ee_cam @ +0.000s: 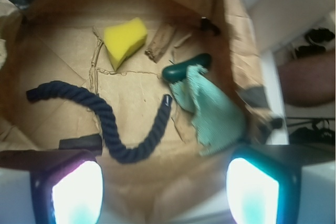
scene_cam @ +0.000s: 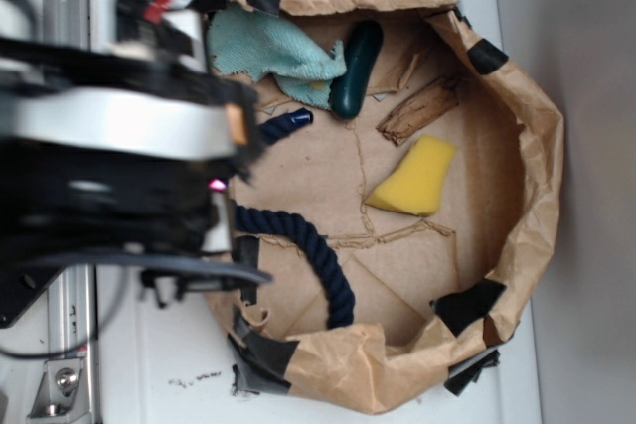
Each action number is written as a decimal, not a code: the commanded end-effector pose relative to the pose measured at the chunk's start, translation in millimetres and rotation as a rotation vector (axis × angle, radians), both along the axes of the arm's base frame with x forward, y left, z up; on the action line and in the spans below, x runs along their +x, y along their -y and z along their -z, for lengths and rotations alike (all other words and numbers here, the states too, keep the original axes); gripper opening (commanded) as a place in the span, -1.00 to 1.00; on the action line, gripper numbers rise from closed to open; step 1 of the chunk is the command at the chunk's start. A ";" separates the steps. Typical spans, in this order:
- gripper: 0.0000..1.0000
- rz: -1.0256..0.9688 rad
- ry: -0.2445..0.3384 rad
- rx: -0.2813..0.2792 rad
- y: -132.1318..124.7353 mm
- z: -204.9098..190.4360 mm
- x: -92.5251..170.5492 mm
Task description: Grab the blue cloth.
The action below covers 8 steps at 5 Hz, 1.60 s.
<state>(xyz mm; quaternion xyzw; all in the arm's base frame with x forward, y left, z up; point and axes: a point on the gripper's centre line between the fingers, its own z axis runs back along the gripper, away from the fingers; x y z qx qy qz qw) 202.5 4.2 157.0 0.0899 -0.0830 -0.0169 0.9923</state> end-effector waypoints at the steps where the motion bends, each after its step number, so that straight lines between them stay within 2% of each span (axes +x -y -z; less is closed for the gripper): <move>1: 1.00 0.033 -0.056 -0.013 -17.7 39.5 40.4; 2: 1.00 0.011 -0.094 -0.012 -36.3 59.8 52.3; 3: 1.00 0.006 -0.123 0.011 -49.2 78.9 50.4; 4: 1.00 0.028 -0.122 0.077 -56.4 87.1 37.2; 6: 1.00 0.070 -0.122 0.115 -64.8 106.5 28.0; 7: 1.00 0.066 -0.135 0.120 -71.4 115.1 38.9; 8: 1.00 0.081 -0.158 0.095 -78.9 128.0 57.8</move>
